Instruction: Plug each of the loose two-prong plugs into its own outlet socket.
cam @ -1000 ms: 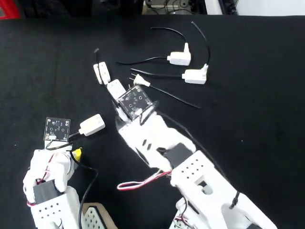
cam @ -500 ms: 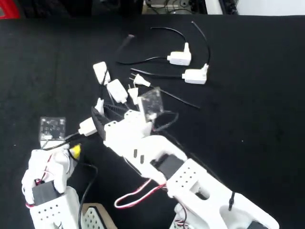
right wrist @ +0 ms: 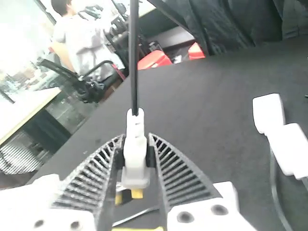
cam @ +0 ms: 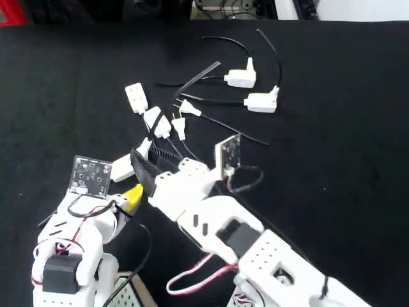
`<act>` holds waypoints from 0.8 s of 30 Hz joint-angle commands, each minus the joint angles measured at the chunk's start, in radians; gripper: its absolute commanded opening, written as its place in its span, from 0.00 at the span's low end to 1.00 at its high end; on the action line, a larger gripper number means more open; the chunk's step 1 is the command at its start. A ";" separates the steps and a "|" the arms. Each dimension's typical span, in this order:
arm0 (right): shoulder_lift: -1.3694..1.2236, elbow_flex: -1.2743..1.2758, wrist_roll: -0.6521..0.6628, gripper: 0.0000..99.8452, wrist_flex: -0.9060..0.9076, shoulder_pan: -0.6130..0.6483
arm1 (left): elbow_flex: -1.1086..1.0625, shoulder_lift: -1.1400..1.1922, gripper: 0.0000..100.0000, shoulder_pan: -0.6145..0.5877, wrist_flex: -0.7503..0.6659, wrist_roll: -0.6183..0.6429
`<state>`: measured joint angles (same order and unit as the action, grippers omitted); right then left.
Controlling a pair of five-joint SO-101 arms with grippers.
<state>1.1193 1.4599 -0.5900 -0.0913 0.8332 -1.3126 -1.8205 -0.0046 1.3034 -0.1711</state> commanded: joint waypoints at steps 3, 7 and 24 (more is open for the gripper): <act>0.328 -0.045 -0.014 0.01 0.446 0.132 | 0.039 -0.005 0.30 0.019 -0.040 -0.018; 0.441 -0.033 -0.015 0.01 0.545 0.163 | 0.062 -0.005 0.30 0.018 -0.043 0.044; 0.395 -0.128 0.051 0.01 0.710 0.169 | 0.090 -0.005 0.30 -0.104 -0.084 0.100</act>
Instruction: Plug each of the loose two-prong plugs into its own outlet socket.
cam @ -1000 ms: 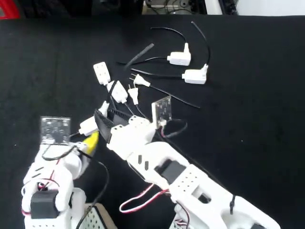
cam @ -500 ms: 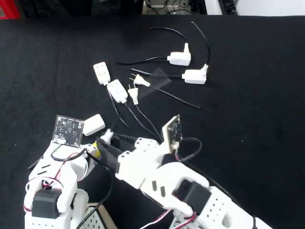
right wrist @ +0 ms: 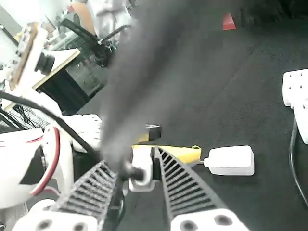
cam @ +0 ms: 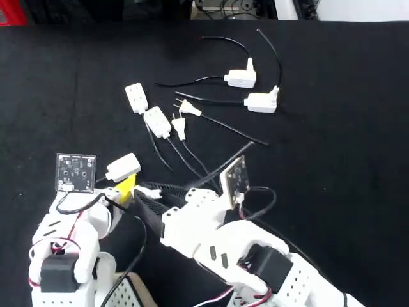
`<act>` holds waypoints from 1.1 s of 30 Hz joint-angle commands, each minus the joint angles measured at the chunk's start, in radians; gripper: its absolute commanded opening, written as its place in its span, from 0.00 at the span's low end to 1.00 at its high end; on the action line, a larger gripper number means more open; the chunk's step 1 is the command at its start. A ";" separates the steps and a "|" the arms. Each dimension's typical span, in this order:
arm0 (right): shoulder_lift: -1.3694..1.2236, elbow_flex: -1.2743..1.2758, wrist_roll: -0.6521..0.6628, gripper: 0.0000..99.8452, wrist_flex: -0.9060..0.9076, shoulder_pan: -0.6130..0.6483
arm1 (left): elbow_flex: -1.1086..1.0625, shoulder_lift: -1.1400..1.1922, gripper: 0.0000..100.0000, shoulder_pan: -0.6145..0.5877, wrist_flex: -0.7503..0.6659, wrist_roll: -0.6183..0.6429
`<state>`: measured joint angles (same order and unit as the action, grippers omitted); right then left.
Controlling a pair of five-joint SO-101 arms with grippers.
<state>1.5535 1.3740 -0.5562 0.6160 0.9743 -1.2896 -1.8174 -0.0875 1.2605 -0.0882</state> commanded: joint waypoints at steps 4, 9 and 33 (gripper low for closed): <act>-0.183 -0.104 0.040 0.01 0.008 0.029 | 0.067 -0.008 0.30 -0.022 -0.043 0.017; -0.381 -0.183 0.078 0.01 0.002 0.038 | 0.064 -0.008 0.30 -0.031 -0.035 0.009; -1.442 -0.733 0.259 0.01 -0.181 -0.224 | -0.295 -0.008 0.30 -0.750 -0.092 -0.226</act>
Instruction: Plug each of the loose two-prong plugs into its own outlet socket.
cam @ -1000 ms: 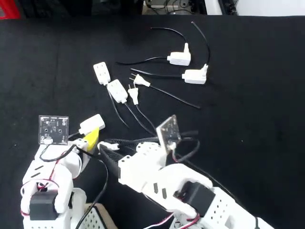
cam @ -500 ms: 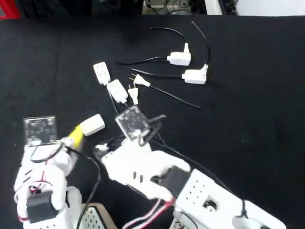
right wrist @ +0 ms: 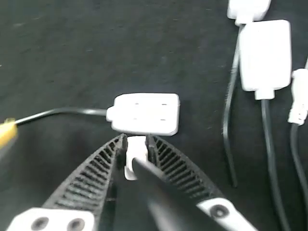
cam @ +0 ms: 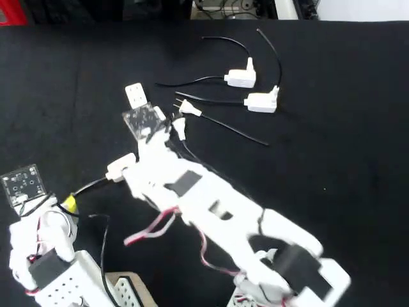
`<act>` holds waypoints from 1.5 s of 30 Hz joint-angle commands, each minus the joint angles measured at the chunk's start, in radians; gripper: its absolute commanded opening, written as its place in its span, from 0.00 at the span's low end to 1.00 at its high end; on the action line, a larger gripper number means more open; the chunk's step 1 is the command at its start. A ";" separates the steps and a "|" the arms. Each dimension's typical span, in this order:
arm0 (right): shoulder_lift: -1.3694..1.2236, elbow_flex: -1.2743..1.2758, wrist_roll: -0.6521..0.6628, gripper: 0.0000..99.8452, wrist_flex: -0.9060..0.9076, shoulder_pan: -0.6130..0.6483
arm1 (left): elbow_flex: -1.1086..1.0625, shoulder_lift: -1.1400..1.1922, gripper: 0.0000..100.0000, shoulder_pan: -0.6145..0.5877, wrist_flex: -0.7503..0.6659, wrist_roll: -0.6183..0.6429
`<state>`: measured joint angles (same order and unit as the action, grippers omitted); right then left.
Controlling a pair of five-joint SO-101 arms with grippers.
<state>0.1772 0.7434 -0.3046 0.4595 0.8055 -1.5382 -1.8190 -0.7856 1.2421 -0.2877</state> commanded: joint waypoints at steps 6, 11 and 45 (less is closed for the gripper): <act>-0.189 -0.228 0.008 0.01 -0.025 -0.109 | -0.084 -0.006 0.30 -0.058 -0.081 -0.029; -0.274 -0.318 0.008 0.01 -0.025 -0.107 | -0.087 -0.006 0.30 -0.047 -0.081 -0.029; -0.246 -0.364 -0.077 0.01 0.129 0.014 | -0.102 -0.006 0.30 0.010 -0.083 -0.077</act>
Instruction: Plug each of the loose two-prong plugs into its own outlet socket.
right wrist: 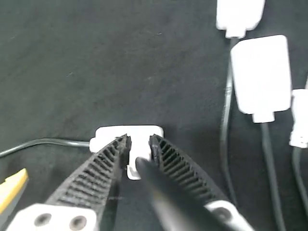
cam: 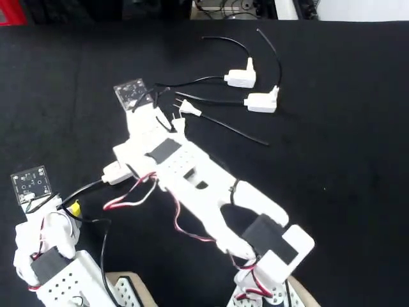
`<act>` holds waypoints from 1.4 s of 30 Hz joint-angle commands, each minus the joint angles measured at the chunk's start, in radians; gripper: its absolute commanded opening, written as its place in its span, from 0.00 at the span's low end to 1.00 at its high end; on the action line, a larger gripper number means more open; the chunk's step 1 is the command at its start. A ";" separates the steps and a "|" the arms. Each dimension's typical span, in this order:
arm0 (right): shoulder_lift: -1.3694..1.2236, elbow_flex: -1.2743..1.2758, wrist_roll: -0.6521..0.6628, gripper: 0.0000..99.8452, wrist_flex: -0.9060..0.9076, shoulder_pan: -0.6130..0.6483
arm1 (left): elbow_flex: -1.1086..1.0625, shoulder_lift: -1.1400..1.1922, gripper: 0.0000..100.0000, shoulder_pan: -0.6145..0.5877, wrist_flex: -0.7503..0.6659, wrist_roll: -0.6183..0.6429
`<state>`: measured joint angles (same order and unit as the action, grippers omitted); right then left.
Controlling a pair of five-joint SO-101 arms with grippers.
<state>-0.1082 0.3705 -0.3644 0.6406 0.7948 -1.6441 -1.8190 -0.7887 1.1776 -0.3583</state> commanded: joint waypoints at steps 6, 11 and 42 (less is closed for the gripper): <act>-0.059 -0.047 -0.018 0.01 -0.054 0.015 | 0.001 -0.006 0.30 0.013 -0.018 -0.006; -0.091 -0.124 -0.023 0.01 0.052 0.009 | -0.002 -0.006 0.30 0.013 -0.018 -0.006; -0.130 -0.128 -0.012 0.01 0.002 -0.034 | -0.002 -0.006 0.30 0.013 -0.018 -0.008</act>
<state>-0.2355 0.2785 -0.3844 0.6743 0.7779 -1.6533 -1.8190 -0.7871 1.1776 -0.3583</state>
